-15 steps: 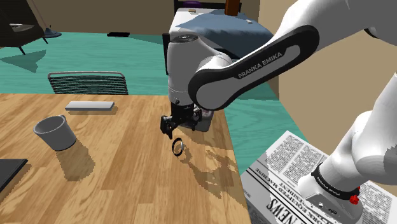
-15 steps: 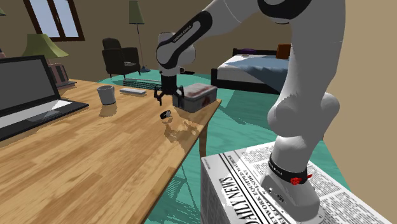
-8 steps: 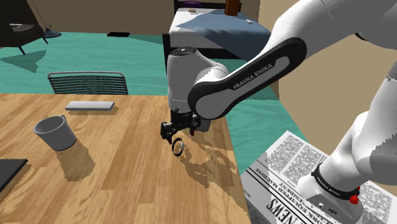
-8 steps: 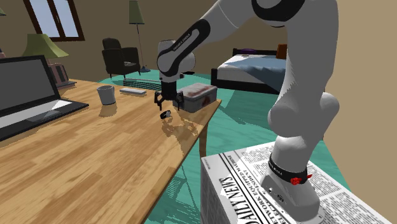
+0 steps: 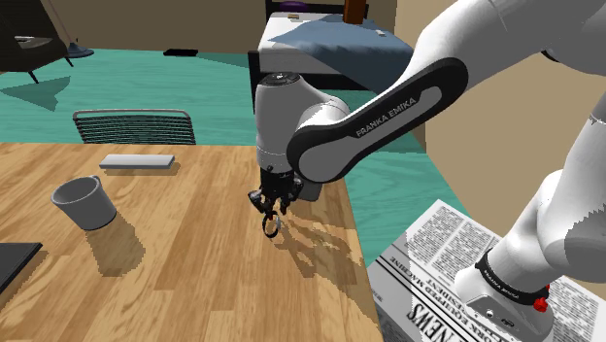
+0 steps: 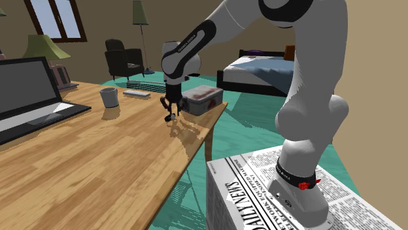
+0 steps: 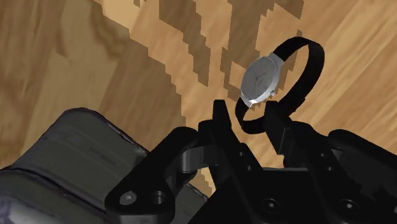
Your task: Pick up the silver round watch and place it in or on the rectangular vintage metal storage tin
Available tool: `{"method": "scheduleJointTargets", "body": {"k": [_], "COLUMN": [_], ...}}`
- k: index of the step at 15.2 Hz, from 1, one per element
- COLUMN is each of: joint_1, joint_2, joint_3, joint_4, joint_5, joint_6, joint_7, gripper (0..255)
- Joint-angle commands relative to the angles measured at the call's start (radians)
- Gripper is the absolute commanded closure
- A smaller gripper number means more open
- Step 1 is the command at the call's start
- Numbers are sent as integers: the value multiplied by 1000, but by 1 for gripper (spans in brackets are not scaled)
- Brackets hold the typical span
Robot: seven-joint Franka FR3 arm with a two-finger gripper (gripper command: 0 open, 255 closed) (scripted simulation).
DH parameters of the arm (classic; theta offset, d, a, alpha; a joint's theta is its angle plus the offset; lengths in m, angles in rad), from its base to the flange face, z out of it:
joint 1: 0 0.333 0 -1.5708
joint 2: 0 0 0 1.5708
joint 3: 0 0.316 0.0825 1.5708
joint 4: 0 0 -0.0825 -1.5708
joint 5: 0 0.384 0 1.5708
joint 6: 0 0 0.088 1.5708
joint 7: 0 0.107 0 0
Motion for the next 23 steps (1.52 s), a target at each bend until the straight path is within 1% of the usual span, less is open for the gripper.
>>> {"method": "scheduleJointTargets", "body": {"k": [1,8,23], "joint_1": [0,0,-14], "joint_2": [0,0,-103], "joint_3": [0,0,12], "joint_4": [0,0,92], "joint_5": [0,0,61], "joint_6": [0,0,-184], "joint_7": [0,0,-38], "gripper": [255,255,255]}}
